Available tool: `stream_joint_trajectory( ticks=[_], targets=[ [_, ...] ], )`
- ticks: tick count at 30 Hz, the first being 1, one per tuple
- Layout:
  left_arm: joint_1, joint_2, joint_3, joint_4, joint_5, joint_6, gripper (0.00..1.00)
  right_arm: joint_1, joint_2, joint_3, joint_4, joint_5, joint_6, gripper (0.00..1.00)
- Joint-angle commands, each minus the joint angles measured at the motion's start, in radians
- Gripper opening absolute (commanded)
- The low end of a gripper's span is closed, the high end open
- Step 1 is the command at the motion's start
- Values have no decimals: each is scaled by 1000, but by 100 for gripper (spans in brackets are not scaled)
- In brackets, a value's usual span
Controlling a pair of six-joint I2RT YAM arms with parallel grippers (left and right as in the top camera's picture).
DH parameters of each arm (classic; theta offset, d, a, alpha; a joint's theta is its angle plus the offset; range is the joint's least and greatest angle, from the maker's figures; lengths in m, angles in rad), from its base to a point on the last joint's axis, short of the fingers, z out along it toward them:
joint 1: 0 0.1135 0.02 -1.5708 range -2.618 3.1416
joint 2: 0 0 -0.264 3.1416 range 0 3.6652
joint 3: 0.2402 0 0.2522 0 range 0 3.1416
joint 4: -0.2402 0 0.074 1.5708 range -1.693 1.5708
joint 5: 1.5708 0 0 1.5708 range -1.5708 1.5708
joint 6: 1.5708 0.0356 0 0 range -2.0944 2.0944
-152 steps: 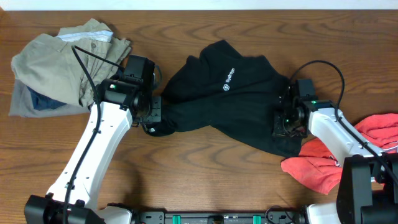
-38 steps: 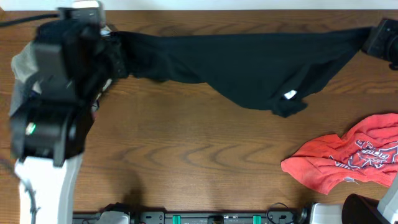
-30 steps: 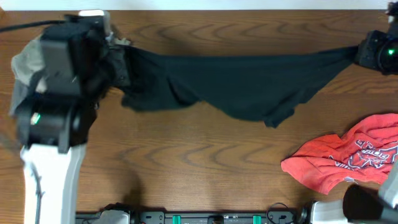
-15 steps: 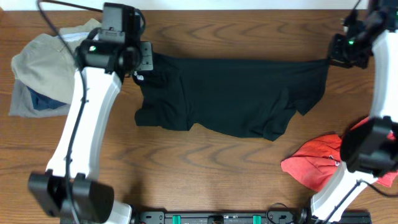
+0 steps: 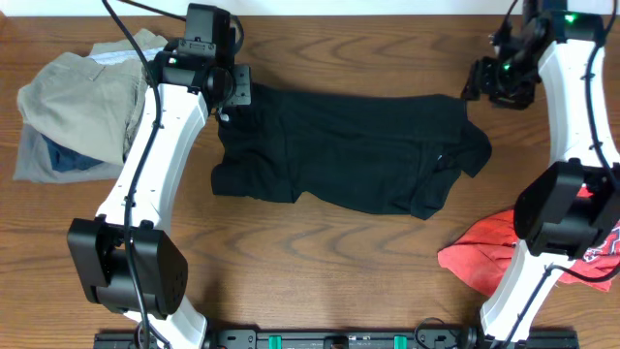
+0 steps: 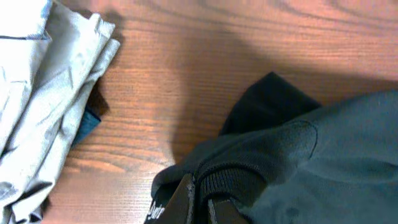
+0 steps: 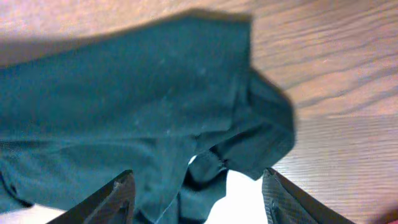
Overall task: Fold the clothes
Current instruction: 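Grasp the black shirt's top corners with both grippers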
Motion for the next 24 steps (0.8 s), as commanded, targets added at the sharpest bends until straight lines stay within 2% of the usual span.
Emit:
stream_joint_trajectory(
  ticks=[1, 9, 16, 24],
  targets=[
    [1, 2, 4, 5, -8, 10, 6, 49, -4, -74, 13, -15, 5, 59],
    [1, 2, 4, 4, -8, 10, 6, 109, -4, -351, 173, -16, 10, 53],
    [1, 2, 4, -3, -8, 10, 6, 117, -4, -459, 334, -19, 18, 48],
    [1, 2, 4, -11, -8, 10, 6, 117, -4, -556, 527, -19, 94, 47]
  ],
)
